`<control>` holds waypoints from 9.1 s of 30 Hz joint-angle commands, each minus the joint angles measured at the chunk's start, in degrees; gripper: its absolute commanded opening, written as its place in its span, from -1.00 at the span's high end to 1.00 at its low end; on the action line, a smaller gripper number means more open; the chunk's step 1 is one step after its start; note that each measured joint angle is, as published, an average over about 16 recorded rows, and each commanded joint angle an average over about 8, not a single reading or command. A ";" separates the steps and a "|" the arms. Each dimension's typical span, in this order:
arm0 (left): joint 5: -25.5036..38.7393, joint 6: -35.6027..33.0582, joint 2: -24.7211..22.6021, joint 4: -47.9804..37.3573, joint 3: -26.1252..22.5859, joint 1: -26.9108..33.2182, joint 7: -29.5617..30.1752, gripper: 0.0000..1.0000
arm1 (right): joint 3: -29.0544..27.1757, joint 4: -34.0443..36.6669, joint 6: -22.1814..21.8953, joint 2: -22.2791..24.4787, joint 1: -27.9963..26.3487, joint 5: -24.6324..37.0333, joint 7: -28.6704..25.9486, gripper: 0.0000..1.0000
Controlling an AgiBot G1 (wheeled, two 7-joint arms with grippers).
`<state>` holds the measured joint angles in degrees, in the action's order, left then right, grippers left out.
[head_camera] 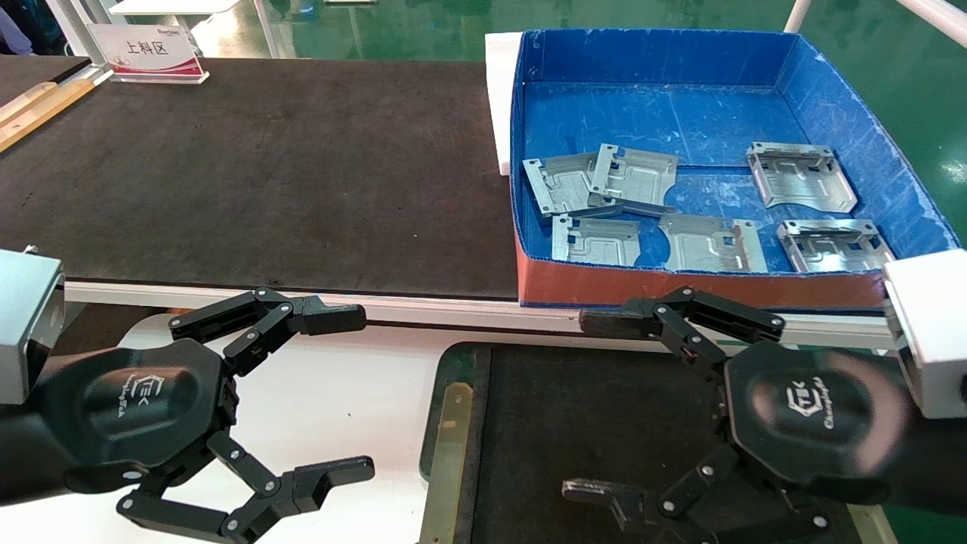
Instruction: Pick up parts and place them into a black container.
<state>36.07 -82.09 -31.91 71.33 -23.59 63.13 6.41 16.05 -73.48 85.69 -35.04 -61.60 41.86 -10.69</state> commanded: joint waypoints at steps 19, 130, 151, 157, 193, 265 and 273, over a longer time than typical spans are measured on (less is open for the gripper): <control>0.00 0.00 0.00 0.00 0.00 0.00 0.00 1.00 | 0.00 0.00 0.00 0.00 0.00 0.00 0.00 -1.00; 0.00 0.00 0.00 0.00 -0.01 0.00 0.00 -1.00 | 6.27 33.44 -7.71 -12.12 -23.25 21.98 14.11 -1.00; 0.00 0.00 0.00 0.00 -0.01 0.00 0.00 -1.00 | 7.58 60.53 -13.11 -17.36 -38.03 27.75 28.12 -1.00; 0.00 0.00 0.00 0.00 -0.01 0.00 0.00 -1.00 | 8.82 65.84 -16.29 -18.32 -40.93 29.93 28.39 -1.00; 0.00 0.00 0.00 0.00 -0.01 0.00 0.00 -1.00 | 10.71 80.15 -44.67 -24.85 -44.86 33.01 9.60 -1.00; -0.01 0.00 0.00 0.00 -0.02 0.01 -0.01 -1.00 | 13.94 74.21 -48.67 -25.89 -40.11 37.91 -4.59 1.00; -0.01 0.00 0.00 0.00 -0.02 0.01 -0.01 -1.00 | 13.95 74.07 -48.52 -25.85 -39.84 37.92 -4.84 1.00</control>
<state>36.06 -82.09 -31.90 71.33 -23.61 63.14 6.40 29.98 0.54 37.13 -60.89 -101.44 79.76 -15.46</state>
